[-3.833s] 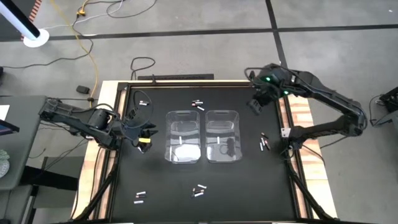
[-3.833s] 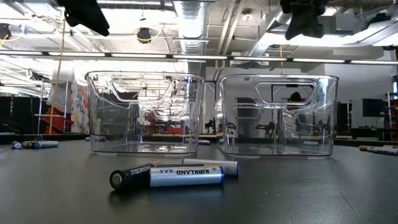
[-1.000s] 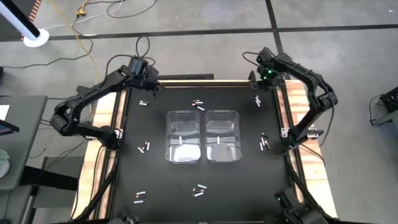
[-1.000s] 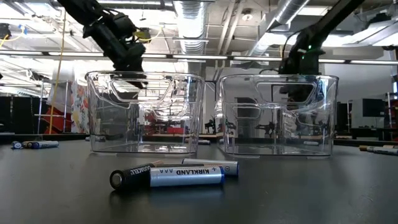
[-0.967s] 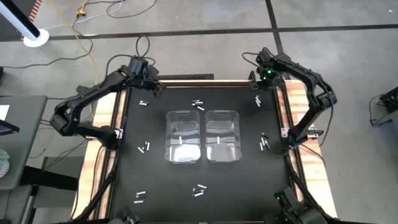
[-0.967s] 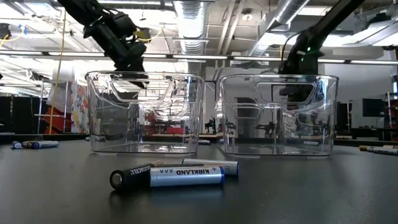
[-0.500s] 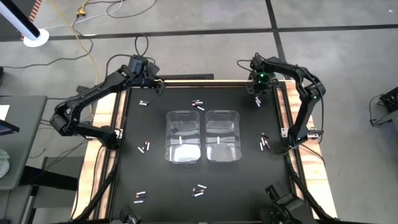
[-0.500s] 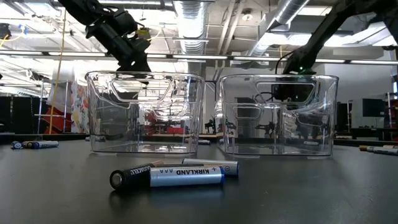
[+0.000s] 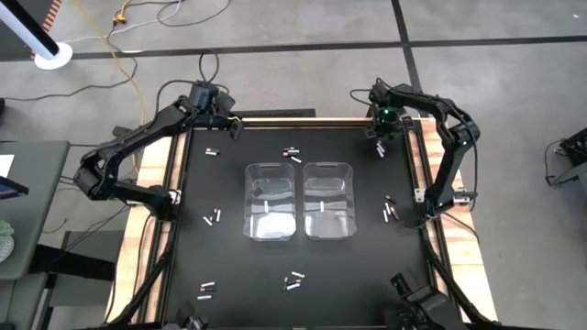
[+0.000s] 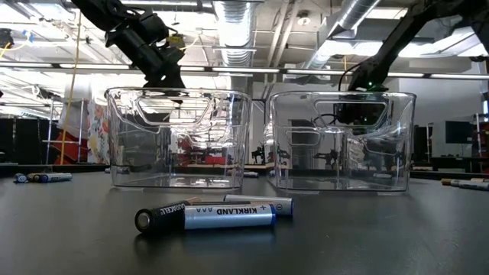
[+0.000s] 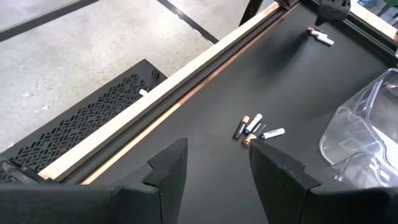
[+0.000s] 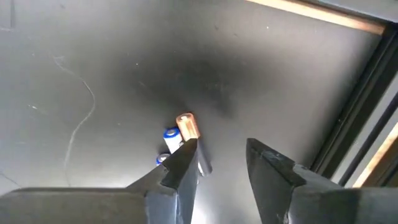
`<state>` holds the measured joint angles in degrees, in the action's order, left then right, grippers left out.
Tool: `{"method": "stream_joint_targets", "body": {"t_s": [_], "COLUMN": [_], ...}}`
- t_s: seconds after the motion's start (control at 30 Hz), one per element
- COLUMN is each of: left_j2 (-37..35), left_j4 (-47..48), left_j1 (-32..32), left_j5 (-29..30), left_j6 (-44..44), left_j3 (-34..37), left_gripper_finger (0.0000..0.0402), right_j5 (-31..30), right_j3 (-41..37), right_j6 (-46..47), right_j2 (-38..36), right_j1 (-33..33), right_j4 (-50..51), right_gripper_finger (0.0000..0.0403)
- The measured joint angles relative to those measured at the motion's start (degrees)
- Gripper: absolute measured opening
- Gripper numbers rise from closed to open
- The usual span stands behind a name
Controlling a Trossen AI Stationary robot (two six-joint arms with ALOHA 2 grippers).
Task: Sort batteries
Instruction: Put the black battery into the right transparent bin
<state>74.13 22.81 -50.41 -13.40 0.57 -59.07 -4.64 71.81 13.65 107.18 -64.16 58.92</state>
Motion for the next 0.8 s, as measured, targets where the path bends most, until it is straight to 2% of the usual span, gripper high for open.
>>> {"method": "stream_joint_targets", "body": {"t_s": [0.57,0.8], "left_j2": [0.0,0.0], "left_j4": [0.0,0.1], "left_j1": [0.0,0.0], "left_j5": [0.0,0.0], "left_j6": [-1.2,-1.4], "left_j3": [0.0,0.0], "left_gripper_finger": [0.0169,0.0169], "right_j5": [0.0,0.0], "right_j3": [0.0,0.0], "right_j6": [-1.2,-1.7], "right_j2": [0.0,0.0], "right_j1": [0.6,1.6], "right_j4": [2.4,0.6], "right_gripper_finger": [0.0146,0.0146]}}
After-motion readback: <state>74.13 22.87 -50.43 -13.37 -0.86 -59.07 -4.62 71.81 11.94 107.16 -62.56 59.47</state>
